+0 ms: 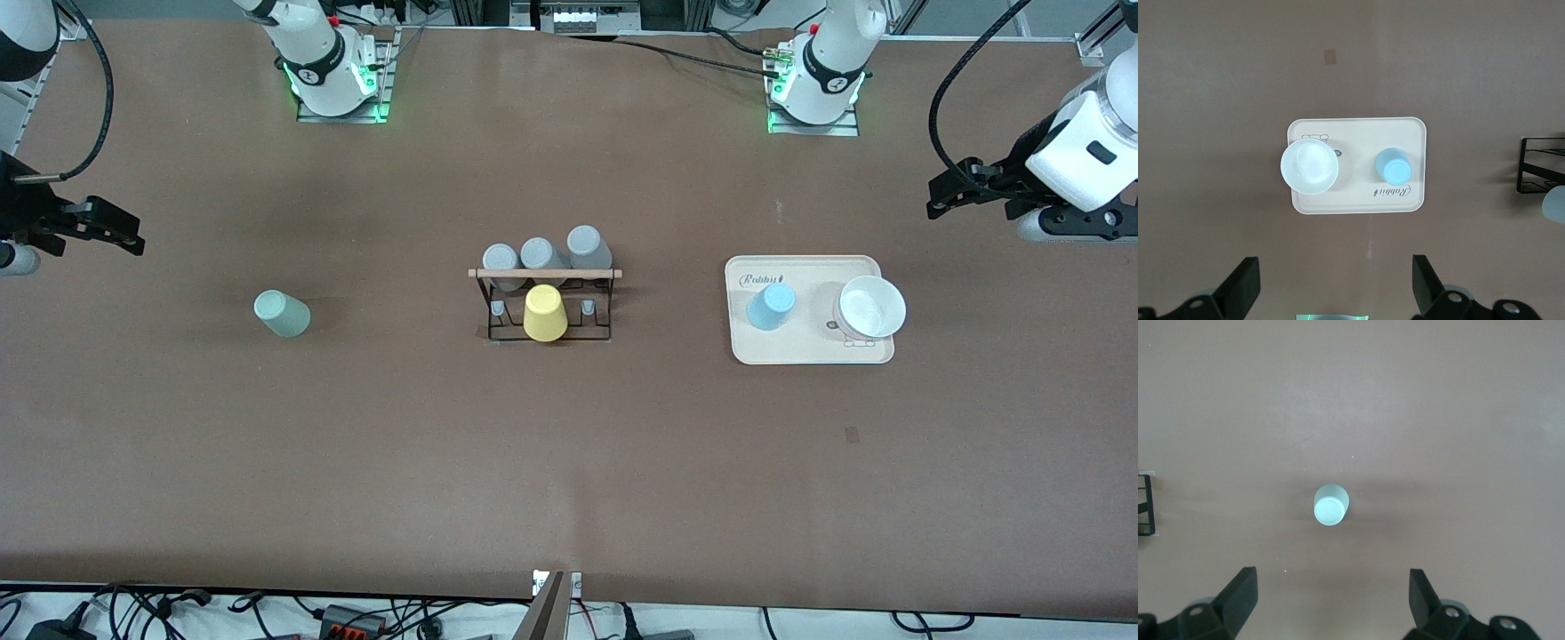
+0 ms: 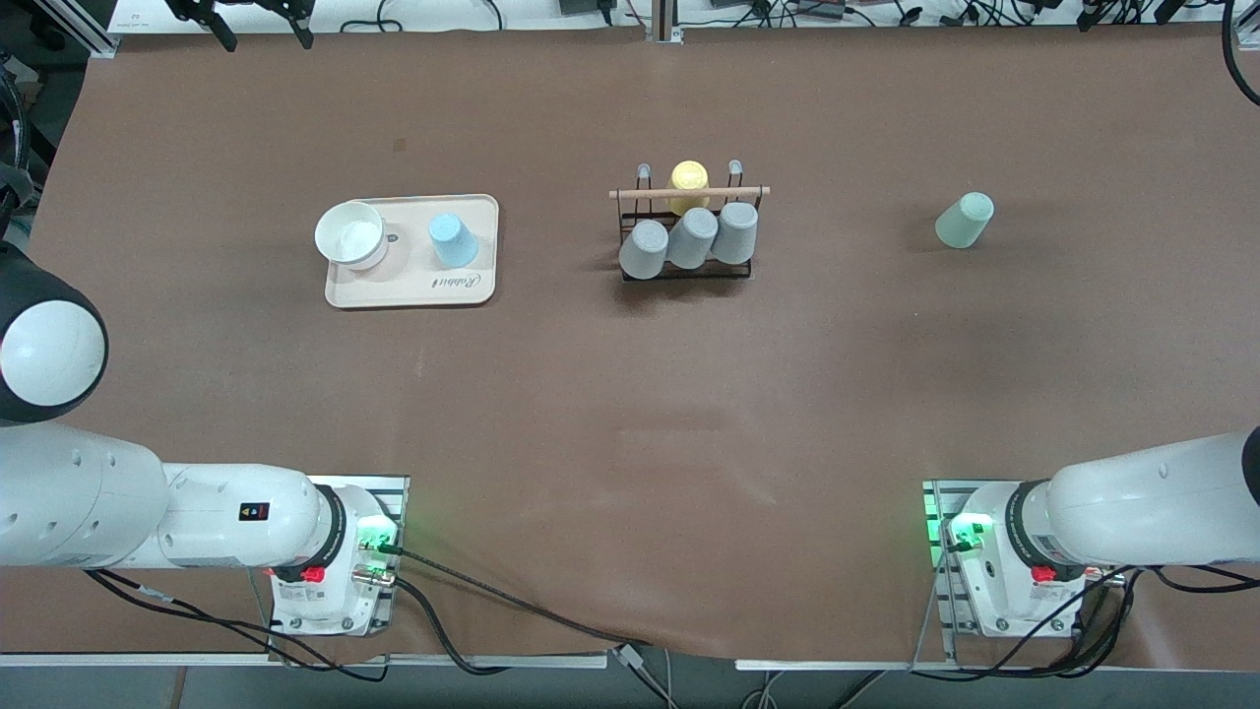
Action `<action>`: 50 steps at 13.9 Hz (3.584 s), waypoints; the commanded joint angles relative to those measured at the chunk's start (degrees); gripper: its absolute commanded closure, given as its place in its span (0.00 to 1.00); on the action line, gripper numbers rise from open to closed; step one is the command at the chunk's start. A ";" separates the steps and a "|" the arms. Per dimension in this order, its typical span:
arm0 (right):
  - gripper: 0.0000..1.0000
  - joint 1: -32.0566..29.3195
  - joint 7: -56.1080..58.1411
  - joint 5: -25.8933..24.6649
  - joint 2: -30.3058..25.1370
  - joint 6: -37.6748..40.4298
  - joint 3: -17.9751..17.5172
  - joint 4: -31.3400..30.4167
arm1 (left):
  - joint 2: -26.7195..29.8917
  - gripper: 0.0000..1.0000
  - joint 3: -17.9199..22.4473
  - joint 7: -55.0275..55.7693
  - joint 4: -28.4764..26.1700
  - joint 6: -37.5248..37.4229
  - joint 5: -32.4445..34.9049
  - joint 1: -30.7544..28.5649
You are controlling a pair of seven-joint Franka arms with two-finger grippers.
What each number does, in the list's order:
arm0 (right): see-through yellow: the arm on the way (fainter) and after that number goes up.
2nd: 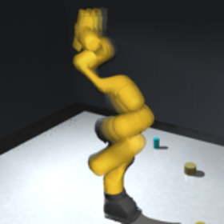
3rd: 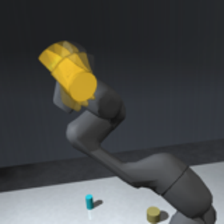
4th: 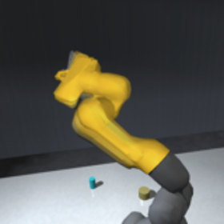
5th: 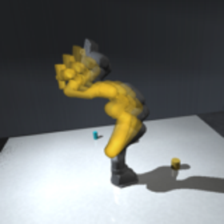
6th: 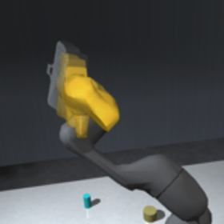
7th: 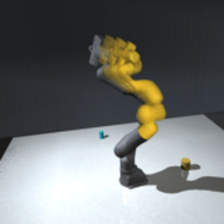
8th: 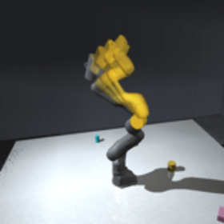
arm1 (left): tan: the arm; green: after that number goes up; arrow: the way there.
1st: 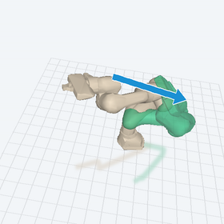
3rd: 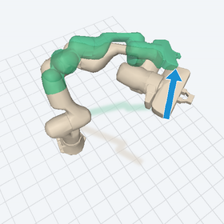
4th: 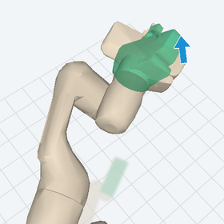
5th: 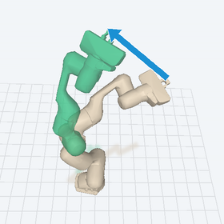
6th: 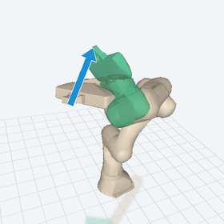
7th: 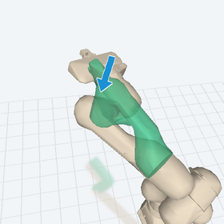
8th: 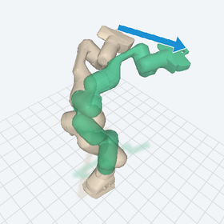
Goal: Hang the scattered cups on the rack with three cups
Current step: 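Reach the left gripper down toward the light blue cup on the tray, then close the left gripper on the light blue cup and lift it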
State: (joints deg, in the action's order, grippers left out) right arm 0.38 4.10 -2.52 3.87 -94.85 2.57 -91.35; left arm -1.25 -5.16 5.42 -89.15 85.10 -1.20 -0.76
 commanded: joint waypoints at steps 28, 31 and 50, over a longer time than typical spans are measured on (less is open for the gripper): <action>0.00 -1.18 0.21 2.96 0.61 -0.42 0.15 -1.81 | -5.96 0.00 -7.31 -1.55 -34.12 42.02 -0.64 2.52; 0.00 -1.09 0.21 2.96 -0.18 -0.60 -0.11 -3.04 | -6.14 0.00 -7.67 -1.20 -43.10 56.01 -0.64 2.61; 0.00 -1.00 -0.50 2.87 -2.29 -3.06 -0.38 -6.82 | -13.44 0.76 -7.59 -1.99 -48.66 74.51 -0.64 3.31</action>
State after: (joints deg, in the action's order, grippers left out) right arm -0.52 4.09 -0.31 3.01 -97.69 2.47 -96.75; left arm -16.16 -12.63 4.04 -137.75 159.55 -1.48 2.77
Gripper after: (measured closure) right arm 0.000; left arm 0.313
